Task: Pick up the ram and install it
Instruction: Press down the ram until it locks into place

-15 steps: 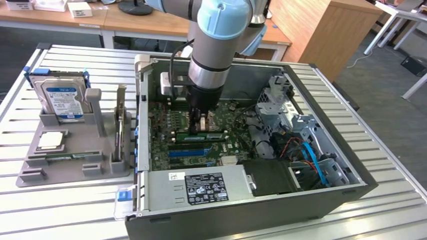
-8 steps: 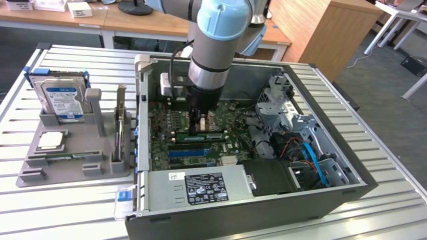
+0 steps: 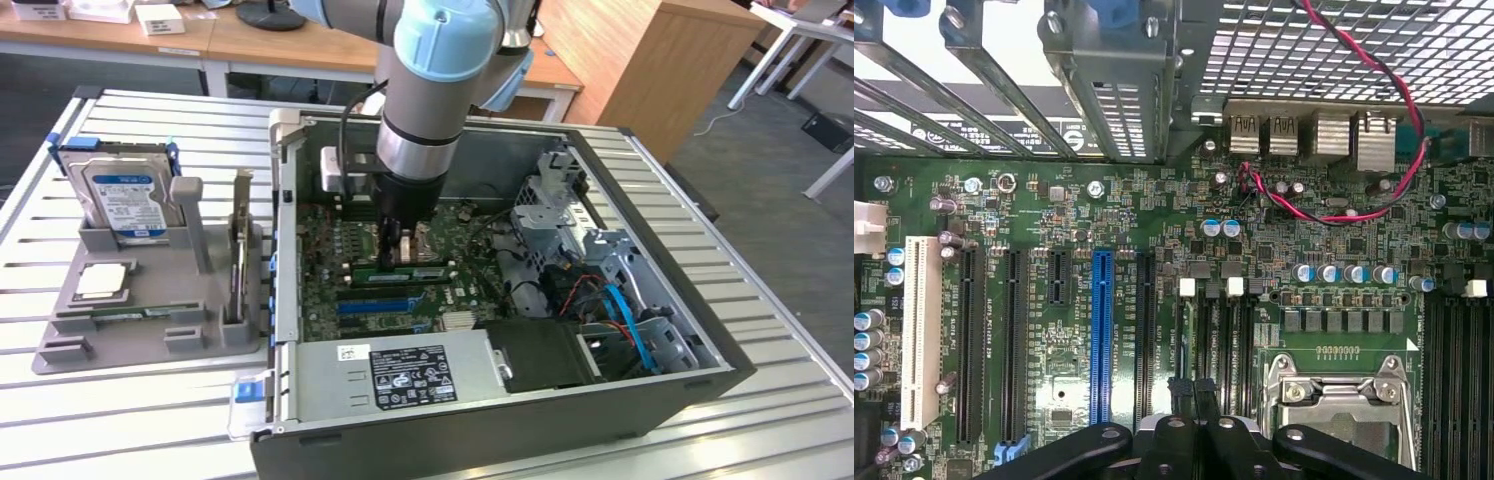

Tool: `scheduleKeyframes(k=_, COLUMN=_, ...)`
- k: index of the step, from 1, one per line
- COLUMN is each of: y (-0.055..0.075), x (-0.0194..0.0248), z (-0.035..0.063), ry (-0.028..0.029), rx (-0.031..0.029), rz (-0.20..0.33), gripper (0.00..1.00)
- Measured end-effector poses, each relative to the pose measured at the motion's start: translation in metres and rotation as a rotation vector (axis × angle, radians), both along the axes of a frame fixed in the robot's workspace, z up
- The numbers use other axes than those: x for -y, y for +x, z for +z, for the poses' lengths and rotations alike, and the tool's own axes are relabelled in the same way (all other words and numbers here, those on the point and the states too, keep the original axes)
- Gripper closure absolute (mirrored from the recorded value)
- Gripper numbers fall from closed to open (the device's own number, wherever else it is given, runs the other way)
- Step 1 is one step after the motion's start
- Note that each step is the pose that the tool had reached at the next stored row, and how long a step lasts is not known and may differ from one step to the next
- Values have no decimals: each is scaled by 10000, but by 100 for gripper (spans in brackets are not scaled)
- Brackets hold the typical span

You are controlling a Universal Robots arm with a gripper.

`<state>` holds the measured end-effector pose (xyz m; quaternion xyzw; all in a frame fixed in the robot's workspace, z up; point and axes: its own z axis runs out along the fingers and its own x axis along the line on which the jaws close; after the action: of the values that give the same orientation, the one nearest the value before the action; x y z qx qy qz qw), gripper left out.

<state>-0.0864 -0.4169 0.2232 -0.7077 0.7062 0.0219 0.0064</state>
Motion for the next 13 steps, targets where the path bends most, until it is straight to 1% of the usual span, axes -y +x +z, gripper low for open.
scheduleKeyframes(k=4, y=0, x=0, z=-14, ry=2, rx=1, rz=0, gripper=89)
scheduleKeyframes(k=5, y=2, x=-3, z=8, ry=19, rx=12, rz=0, gripper=89)
scheduleKeyframes(k=7, y=0, x=0, z=66, ry=3, rx=1, rz=0, gripper=89)
scheduleKeyframes(k=13, y=0, x=0, z=199, ry=3, rx=2, rz=0, gripper=89)
